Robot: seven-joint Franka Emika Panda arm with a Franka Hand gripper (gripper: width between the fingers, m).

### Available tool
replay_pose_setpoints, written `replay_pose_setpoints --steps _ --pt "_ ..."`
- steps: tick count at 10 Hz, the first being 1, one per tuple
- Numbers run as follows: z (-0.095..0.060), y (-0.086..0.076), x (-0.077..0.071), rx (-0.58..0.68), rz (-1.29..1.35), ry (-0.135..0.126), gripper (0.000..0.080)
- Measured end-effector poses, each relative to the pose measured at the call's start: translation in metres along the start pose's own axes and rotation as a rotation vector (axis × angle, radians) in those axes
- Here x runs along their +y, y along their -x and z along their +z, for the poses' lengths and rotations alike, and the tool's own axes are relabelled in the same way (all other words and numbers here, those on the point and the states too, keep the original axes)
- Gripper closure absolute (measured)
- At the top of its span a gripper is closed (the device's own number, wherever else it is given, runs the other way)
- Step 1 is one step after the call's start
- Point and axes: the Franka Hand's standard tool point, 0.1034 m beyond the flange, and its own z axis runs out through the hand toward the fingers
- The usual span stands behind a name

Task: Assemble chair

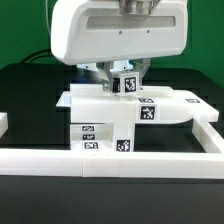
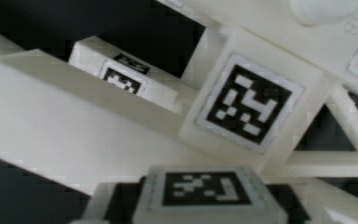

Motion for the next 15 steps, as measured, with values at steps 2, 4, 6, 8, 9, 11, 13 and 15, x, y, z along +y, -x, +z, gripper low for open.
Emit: replay_pose_setpoints --steps 2,4,6,8,9,11,13,15 --pt "-0.0001 -0.0002 -0.0001 0.001 0.09 0.0 0.0525" --pt "-0.0003 -0.0005 -0.0002 0.001 0.257 -0.001 0.0525" --pt "-0.0004 -0.0008 -0.0004 0.002 0.365 -0.001 0.0525" --pt "-0.0004 -0.0011 -0.0009 0.002 0.521 -0.002 0.0525" --pt "-0.0004 -0.0012 -0.0011 0.002 0.57 -0.002 0.0525" --pt "-0.0003 -0.0013 -0.0013 0.002 0.722 -0.003 0.0525" --pt "0.0 -0.0012 -0.0016 0.004 0.858 -0.018 0.0525" --pt "0.0017 0.0004 0.0007 0.022 1.078 -0.102 0.0525"
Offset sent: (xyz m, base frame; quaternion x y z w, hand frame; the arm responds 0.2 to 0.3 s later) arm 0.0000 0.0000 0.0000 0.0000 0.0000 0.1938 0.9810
